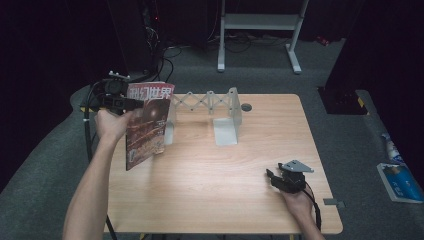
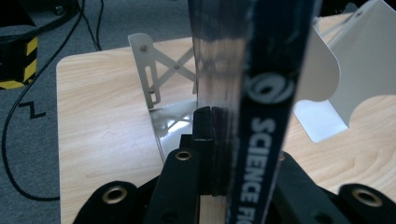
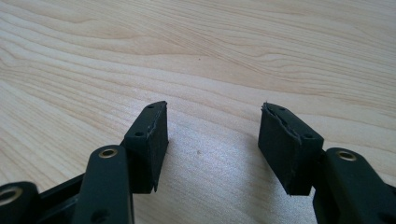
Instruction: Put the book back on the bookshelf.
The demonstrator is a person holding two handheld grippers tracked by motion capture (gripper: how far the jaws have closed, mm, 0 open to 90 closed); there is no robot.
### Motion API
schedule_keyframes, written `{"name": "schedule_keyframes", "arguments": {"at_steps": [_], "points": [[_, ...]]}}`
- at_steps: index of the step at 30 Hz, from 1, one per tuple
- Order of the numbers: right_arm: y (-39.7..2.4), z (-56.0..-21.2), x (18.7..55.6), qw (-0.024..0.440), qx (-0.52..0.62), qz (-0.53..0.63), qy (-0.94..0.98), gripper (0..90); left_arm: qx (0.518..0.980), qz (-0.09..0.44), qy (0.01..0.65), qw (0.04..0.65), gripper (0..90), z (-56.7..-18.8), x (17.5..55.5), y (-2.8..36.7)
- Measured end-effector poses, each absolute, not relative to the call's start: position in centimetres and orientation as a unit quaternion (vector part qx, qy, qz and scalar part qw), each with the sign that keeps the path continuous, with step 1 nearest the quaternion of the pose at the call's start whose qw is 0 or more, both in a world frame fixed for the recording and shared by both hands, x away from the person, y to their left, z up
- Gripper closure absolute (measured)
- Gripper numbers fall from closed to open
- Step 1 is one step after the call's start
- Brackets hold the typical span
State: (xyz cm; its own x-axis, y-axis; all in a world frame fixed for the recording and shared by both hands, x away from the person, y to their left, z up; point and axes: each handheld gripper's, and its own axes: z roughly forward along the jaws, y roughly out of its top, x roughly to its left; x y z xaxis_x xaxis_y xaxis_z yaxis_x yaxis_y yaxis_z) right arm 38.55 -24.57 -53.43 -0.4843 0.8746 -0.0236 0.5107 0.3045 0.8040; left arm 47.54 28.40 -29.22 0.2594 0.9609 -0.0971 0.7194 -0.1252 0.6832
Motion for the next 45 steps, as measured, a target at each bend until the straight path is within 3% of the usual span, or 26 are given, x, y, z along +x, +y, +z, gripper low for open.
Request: {"name": "schedule_keyframes", "arguments": {"at_steps": [30,45], "points": [[-24.6,-53.4,38.5,0.238,0.451,0.382,0.771,42.0,0.671,0.247,0.593,0.371,83.3,-30.7,50.1,28.0],[-24.6,-53.4,38.5,0.238,0.452,0.382,0.77,42.0,0.679,0.274,0.566,0.378,83.2,-31.8,50.9,26.5]]}}
